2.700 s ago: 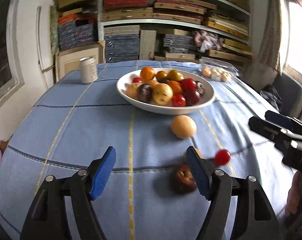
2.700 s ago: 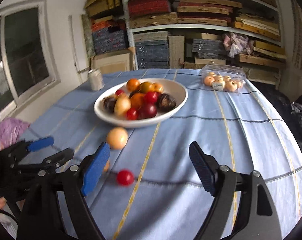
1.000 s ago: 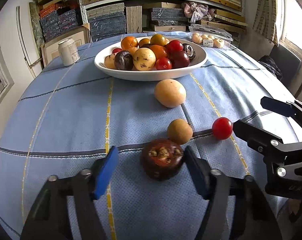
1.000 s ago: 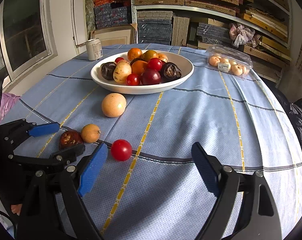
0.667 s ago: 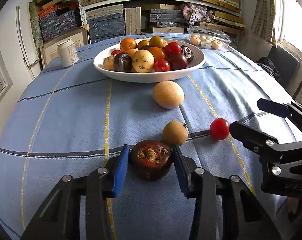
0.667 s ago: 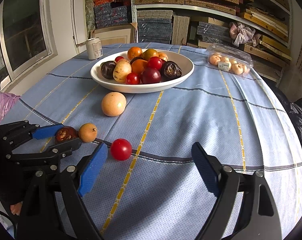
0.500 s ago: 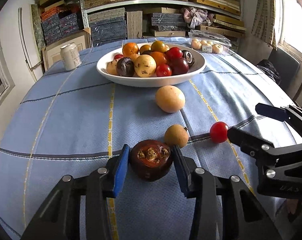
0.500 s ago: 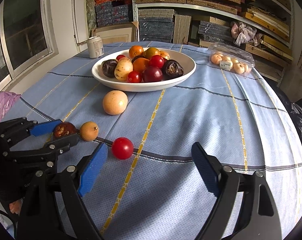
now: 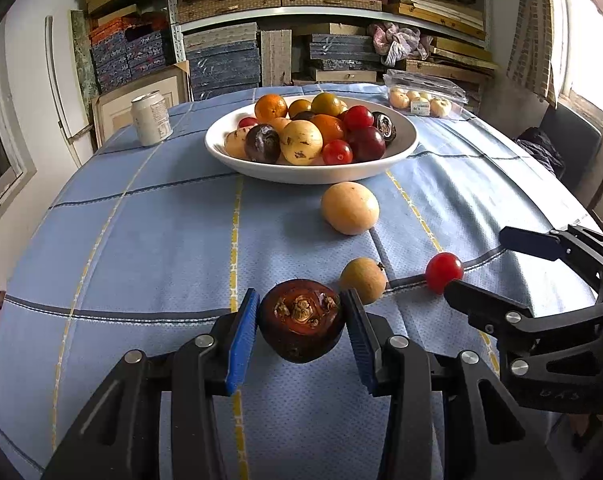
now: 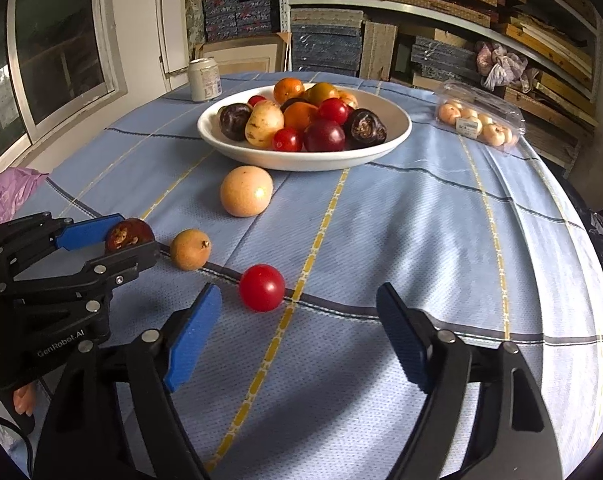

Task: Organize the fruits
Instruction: 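Grasp a dark brown cut-top fruit with the left tool while the right tool grasps a red tomato, then carry both fruits over the white plate and open both tools to release them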

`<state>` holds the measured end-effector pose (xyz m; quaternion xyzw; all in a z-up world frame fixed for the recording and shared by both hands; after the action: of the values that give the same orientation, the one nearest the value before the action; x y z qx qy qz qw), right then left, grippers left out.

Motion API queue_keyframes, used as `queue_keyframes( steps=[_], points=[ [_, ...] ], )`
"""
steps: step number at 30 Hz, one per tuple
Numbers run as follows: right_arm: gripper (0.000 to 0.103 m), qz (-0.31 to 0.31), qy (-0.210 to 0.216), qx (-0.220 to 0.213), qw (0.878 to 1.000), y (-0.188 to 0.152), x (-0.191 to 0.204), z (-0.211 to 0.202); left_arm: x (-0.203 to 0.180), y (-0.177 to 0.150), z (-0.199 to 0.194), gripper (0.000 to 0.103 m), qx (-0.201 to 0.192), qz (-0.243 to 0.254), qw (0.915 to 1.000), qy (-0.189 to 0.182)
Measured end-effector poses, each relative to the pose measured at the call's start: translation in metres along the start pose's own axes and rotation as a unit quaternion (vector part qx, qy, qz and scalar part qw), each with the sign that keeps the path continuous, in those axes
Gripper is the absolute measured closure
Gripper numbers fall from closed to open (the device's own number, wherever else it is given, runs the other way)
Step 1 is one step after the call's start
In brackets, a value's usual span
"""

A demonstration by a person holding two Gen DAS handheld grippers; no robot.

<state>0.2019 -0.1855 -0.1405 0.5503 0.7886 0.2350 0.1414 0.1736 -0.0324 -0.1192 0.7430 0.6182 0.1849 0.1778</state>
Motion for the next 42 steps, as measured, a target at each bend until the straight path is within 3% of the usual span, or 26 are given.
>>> queue_keyframes(
  steps=[7,11,17,22,31,42],
  points=[
    [0.050,-0.009,0.015,0.020,1.000,0.001,0.008,0.009,0.000,0.000,0.001,0.059,0.002,0.001,1.0000,0.000],
    [0.078,-0.011,0.027,0.033,0.999,0.002,0.011,0.015,0.001,-0.001,0.004,0.059,0.007,-0.001,1.0000,-0.003],
    [0.078,-0.008,0.037,0.021,0.999,0.002,0.011,0.009,0.002,-0.001,0.004,0.059,0.008,-0.004,0.9999,-0.005],
    [0.078,0.012,0.047,-0.016,0.999,0.012,0.002,-0.013,0.007,0.010,-0.006,0.059,-0.010,-0.014,0.9998,-0.011],
    [0.078,0.033,0.040,-0.058,0.997,0.072,-0.028,-0.043,0.039,0.092,-0.022,0.059,-0.042,-0.035,0.9985,0.001],
    [0.078,0.009,0.048,-0.051,0.998,0.148,-0.013,-0.002,0.047,0.176,0.023,0.059,-0.030,-0.055,0.9980,-0.005]
  ],
)
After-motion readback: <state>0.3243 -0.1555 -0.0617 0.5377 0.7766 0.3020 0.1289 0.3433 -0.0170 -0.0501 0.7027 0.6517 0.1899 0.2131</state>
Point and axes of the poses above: each gripper's, at about its wrist camera, not at the fingertips, and z roughly the way its jaws point, x to its left, y to its top, the point moved 10 cm from there along z, roughly the way its jaws point, and after that the axes turned 15 degrees about x, right-handed, at the moved point
